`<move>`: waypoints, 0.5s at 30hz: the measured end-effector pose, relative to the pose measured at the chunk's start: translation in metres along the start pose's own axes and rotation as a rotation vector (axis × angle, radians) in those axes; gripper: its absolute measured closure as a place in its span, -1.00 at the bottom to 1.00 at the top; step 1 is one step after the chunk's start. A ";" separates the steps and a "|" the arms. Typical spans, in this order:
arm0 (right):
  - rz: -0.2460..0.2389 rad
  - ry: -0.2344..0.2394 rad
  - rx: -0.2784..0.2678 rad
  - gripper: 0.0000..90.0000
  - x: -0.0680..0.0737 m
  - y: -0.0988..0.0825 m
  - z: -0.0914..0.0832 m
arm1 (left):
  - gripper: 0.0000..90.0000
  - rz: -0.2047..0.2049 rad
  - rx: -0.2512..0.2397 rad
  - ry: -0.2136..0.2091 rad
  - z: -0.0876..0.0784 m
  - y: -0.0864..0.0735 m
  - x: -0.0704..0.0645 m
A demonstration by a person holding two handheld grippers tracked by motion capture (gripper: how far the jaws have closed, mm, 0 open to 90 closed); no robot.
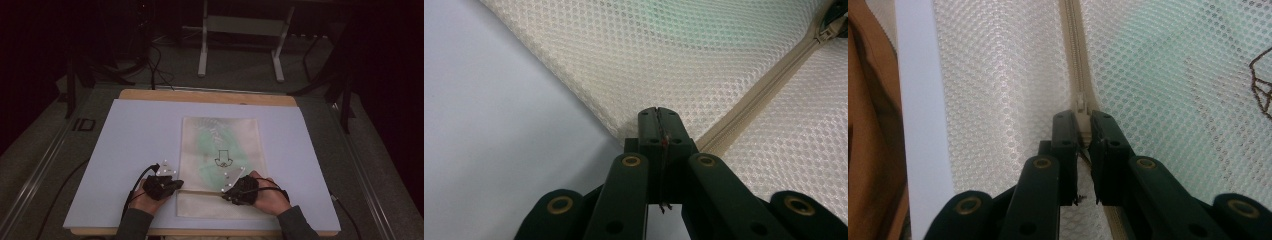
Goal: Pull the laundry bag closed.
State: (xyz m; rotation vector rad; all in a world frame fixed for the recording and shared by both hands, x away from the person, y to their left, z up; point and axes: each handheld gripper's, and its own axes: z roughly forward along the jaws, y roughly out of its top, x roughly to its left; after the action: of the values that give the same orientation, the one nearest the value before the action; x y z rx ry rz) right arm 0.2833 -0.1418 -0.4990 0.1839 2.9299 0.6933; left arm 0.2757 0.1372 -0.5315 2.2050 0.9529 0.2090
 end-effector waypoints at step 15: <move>0.009 -0.007 0.008 0.83 -0.001 -0.006 -0.005 | 0.99 0.000 0.000 0.000 0.000 0.000 0.000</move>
State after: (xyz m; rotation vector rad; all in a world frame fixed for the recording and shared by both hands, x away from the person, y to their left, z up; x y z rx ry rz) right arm 0.2828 -0.1492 -0.4976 0.2002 2.9273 0.6816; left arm 0.2757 0.1373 -0.5315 2.2051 0.9531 0.2091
